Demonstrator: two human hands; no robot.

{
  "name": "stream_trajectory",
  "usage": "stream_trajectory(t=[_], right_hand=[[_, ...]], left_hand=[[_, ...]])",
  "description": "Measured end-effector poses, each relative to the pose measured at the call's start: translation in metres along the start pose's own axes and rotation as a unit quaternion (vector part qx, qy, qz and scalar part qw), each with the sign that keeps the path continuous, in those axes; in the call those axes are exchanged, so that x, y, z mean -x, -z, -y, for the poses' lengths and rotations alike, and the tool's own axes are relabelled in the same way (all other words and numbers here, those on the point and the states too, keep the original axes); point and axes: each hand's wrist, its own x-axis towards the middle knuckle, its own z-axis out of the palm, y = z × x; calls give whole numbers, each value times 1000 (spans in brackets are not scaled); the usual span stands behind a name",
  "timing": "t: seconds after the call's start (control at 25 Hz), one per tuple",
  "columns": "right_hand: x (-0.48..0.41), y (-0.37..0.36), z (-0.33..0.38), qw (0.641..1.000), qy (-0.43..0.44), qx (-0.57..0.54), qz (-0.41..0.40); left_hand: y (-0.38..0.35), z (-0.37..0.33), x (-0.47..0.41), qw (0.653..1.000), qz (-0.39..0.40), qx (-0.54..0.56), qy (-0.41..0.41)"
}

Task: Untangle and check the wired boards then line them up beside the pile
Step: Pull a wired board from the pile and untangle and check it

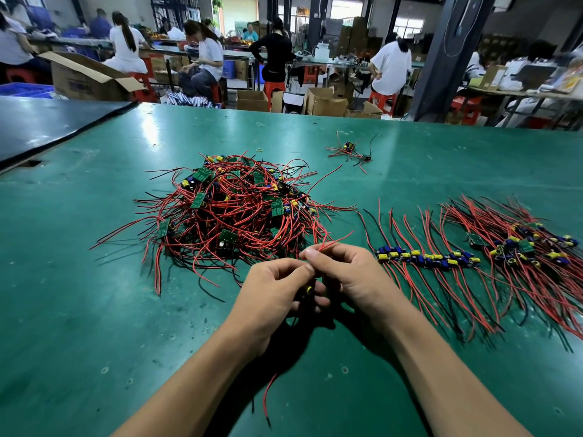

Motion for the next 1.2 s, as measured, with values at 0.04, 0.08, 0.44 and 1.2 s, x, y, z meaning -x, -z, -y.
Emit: stream_trajectory(t=[0.04, 0.08, 0.44, 1.2], right_hand=[[1, -1, 0, 1000, -16, 1, 13], [2, -2, 0, 999, -30, 10, 24], [0, 3, -7, 995, -9, 87, 46], [-9, 4, -2, 992, 10, 108, -57]], left_hand=[[0, 0, 0, 1000, -3, -1, -2], [1, 0, 0, 1000, -4, -4, -3], [2, 0, 3, 999, 36, 2, 4], [-1, 12, -4, 989, 9, -138, -53]])
